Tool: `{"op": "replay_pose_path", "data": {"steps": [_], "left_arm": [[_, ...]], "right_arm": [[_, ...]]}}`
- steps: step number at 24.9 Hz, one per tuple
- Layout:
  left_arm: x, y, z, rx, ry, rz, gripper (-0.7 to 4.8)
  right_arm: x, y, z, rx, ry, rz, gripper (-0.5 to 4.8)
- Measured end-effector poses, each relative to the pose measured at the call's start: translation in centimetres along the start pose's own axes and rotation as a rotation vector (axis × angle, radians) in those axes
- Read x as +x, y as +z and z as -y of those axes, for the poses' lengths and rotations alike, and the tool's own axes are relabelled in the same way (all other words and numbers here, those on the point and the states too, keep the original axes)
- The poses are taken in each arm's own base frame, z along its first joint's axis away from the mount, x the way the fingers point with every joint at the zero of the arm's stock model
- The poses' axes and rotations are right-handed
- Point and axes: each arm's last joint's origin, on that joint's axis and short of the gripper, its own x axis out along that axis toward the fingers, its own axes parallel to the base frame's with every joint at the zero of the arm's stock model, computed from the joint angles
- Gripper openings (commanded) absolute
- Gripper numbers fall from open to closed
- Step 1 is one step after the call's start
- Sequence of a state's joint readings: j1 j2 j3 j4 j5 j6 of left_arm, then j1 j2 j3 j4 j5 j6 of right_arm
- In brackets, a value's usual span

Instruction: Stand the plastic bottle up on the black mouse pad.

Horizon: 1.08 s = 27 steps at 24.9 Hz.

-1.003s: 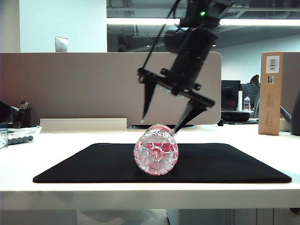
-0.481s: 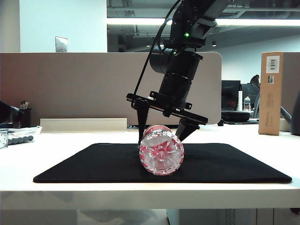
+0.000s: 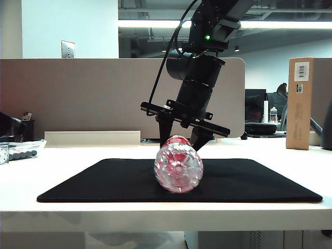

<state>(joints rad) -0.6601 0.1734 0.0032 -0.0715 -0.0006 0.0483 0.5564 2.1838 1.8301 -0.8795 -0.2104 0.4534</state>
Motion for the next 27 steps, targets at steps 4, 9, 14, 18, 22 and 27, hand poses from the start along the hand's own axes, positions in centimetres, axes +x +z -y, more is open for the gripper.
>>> {"op": "replay_pose_path", "data": {"steps": [4,9,14,18,22,27], "left_arm": [[0.0,0.0,0.0,0.0,0.0,0.002,-0.04],[0.0,0.0,0.0,0.0,0.0,0.006,-0.04],[-0.1,0.2,0.0,0.0,0.001,0.023,-0.04],[-0.2,0.2,0.0,0.0,0.001,0.029,-0.04],[-0.2,0.2,0.0,0.0,0.002,0.029,-0.04],[-0.2,0.2,0.0,0.0,0.002,0.029,-0.04]], "right_arm": [[-5.1,-1.0,-2.9,-0.137,-0.121,0.216,-0.02],[-10.2,-3.1,-6.8,-0.241,-0.115,0.477,-0.02],[-9.8,-7.2,-6.2,-0.251,-0.051,0.756,-0.02],[-7.2,-11.3,-3.1,-0.199,0.024,1.122,-0.02],[-6.4,-12.4,-2.5,-0.38,-0.057,1.294,-0.02],[-5.9,-12.4,-2.7,-0.454,-0.084,1.331,-0.02]]}}
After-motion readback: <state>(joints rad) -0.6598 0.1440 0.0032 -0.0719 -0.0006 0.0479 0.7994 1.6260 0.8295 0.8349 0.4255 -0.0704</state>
